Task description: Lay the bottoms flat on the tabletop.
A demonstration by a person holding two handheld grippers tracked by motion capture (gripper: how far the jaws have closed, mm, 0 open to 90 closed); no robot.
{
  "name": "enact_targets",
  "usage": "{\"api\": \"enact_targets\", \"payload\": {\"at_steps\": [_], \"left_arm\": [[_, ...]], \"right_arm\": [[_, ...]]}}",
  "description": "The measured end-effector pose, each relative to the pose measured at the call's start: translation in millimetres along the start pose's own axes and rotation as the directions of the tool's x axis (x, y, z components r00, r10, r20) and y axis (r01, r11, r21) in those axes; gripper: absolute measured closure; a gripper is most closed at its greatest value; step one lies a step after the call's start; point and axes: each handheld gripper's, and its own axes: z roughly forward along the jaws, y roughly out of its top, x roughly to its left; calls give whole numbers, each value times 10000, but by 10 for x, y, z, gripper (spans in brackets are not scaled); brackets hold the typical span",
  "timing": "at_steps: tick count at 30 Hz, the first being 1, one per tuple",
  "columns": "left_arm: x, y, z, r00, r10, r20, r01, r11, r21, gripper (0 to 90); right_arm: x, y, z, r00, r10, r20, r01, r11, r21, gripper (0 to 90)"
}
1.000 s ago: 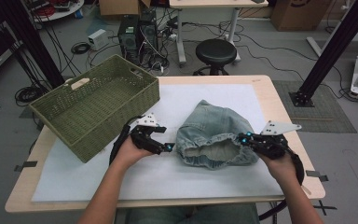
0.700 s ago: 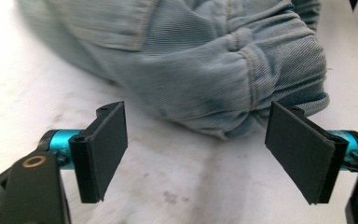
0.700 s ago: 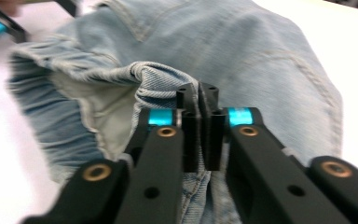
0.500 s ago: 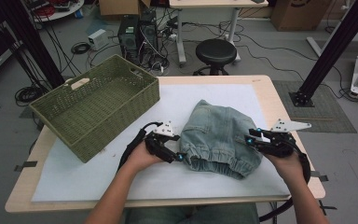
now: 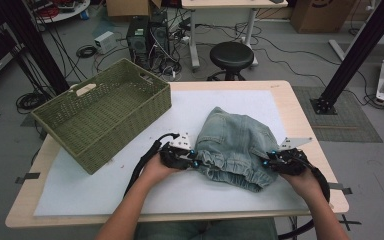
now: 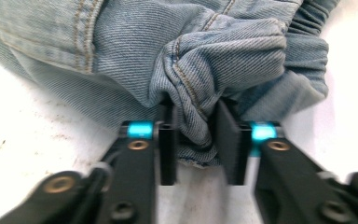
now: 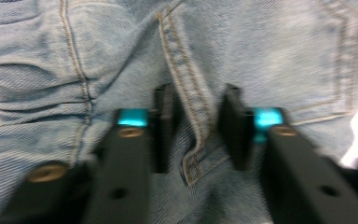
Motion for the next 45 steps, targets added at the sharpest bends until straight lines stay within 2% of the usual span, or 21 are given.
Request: {"api": "enact_targets", "payload": {"at_steps": [3, 5, 7, 11, 14, 16, 18, 20, 21, 23, 24, 26, 27, 30, 32, 33, 37, 38, 40, 43, 45], "left_arm": [[-19, 60, -162, 9998, 147, 92, -143, 9987, -491, 791], [-32, 94, -306, 9992, 367, 136, -351, 9942, -1013, 792], [-44, 128, -444, 9988, 491, 35, -482, 9905, -1288, 794], [-110, 263, -798, 9968, 764, -223, -794, 9755, -2049, 796], [-184, 365, -1015, 9953, 911, -341, -967, 9652, -2428, 797], [-241, 423, -1150, 9952, 955, -217, -978, 9599, -2626, 797], [-309, 453, -1231, 9974, 725, -48, -712, 9618, -2644, 797], [-342, 443, -1228, 9975, 704, -13, -687, 9691, -2369, 797], [-353, 425, -1194, 9985, 549, 56, -523, 9732, -2238, 797], [-333, 368, -1103, 9990, 427, 120, -398, 9824, -1823, 797], [-310, 338, -1053, 9997, 197, 152, -168, 9854, -1695, 797], [-254, 297, -966, 9998, -102, 179, 128, 9878, -1550, 798], [-220, 287, -933, 9992, -379, 161, 400, 9865, -1590, 797], [-157, 309, -907, 9965, -833, 81, 833, 9776, -1934, 798], [-128, 338, -899, 9945, -1049, -59, 1015, 9734, -2053, 797], [-115, 348, -887, 9932, -1158, -106, 1110, 9708, -2126, 797], [-61, 346, -845, 9881, -1498, -361, 1384, 9659, -2187, 797], [-44, 339, -834, 9866, -1579, -412, 1451, 9643, -2218, 798], [-5, 321, -817, 9823, -1802, -510, 1644, 9602, -2256, 798], [53, 298, -800, 9778, -2013, -589, 1827, 9555, -2315, 797], [92, 284, -796, 9742, -2163, -639, 1956, 9512, -2387, 797]], "right_arm": [[32, 58, -100, 9990, -453, -37, 452, 9987, -231, 851], [48, 118, -214, 9978, -618, -228, 600, 9956, -717, 857], [69, 199, -343, 9970, -665, -403, 609, 9900, -1269, 858], [179, 381, -563, 9923, -1036, -675, 875, 9741, -2087, 858], [289, 496, -653, 9863, -1375, -912, 1129, 9655, -2345, 857], [359, 567, -693, 9797, -1551, -1271, 1232, 9656, -2291, 856], [389, 589, -691, 9760, -1549, -1533, 1195, 9685, -2183, 852], [383, 559, -620, 9748, -1505, -1647, 1171, 9735, -1962, 826], [369, 533, -573, 9758, -1360, -1713, 1038, 9773, -1848, 781], [325, 440, -426, 9792, -1002, -1762, 689, 9820, -1757, 610], [303, 396, -373, 9815, -774, -1751, 449, 9821, -1828, 543], [278, 350, -353, 9793, -759, -1875, 348, 9763, -2134, 499], [284, 350, -374, 9784, -912, -1854, 473, 9724, -2284, 468], [362, 396, -474, 9621, -1664, -2159, 1038, 9560, -2743, 430], [454, 436, -504, 9436, -2158, -2511, 1382, 9458, -2938, 415], [484, 448, -498, 9387, -2321, -2550, 1535, 9435, -2937, 402], [612, 470, -388, 9090, -2763, -3119, 1963, 9442, -2644, 374], [626, 463, -365, 9060, -2752, -3215, 1965, 9464, -2562, 368], [658, 434, -306, 8925, -2858, -3490, 2103, 9481, -2386, 365], [737, 370, -190, 8618, -3189, -3945, 2566, 9449, -2034, 361], [797, 330, -96, 8351, -3451, -4284, 3004, 9385, -1704, 361]]}}
